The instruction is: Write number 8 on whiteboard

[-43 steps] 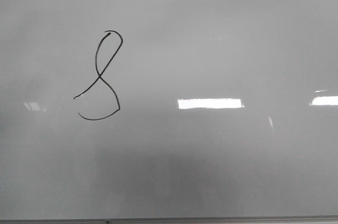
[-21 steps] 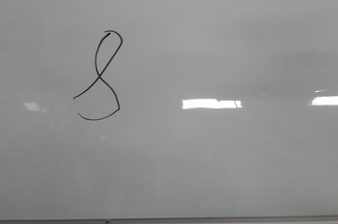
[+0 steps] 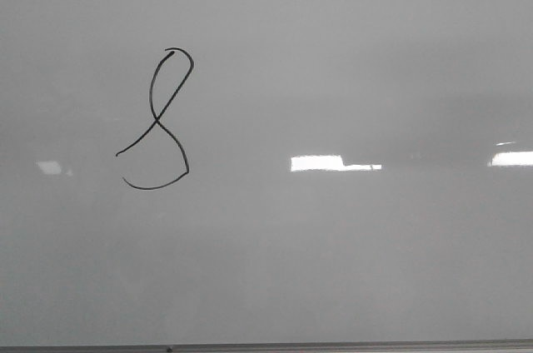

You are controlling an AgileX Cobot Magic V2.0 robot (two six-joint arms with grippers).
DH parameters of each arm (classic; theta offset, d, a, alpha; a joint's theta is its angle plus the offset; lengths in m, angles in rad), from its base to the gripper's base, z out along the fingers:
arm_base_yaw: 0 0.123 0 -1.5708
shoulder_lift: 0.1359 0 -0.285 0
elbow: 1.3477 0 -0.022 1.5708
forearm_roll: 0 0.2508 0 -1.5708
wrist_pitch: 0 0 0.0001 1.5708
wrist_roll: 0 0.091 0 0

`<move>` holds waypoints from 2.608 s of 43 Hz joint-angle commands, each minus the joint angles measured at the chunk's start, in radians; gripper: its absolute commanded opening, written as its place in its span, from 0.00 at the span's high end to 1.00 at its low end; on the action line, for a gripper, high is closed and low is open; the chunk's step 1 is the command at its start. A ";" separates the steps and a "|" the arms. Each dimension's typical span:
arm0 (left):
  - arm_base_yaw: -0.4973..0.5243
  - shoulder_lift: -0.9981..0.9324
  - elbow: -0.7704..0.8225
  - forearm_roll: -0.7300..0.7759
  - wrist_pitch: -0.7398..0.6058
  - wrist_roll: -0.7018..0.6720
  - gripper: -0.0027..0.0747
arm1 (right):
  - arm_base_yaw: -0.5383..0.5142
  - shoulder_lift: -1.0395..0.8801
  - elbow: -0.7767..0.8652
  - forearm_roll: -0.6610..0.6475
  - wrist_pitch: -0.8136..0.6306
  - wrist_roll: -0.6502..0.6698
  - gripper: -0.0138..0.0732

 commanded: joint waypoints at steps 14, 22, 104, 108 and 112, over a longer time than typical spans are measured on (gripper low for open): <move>0.005 0.026 -0.067 -0.012 -0.064 -0.009 0.62 | -0.006 0.001 -0.026 0.021 -0.062 0.002 0.92; 0.005 0.015 -0.069 -0.010 -0.036 -0.009 0.39 | -0.006 0.001 -0.026 0.021 -0.063 0.002 0.92; -0.108 -1.100 0.214 0.092 0.073 -0.017 0.99 | -0.006 0.001 -0.026 0.021 -0.063 0.002 0.92; -0.108 -1.137 0.277 0.229 0.027 -0.164 0.99 | -0.006 0.001 -0.026 0.021 -0.063 0.002 0.92; -0.108 -1.201 0.353 0.368 -0.004 -0.330 0.99 | -0.006 0.001 -0.026 0.021 -0.061 0.002 0.92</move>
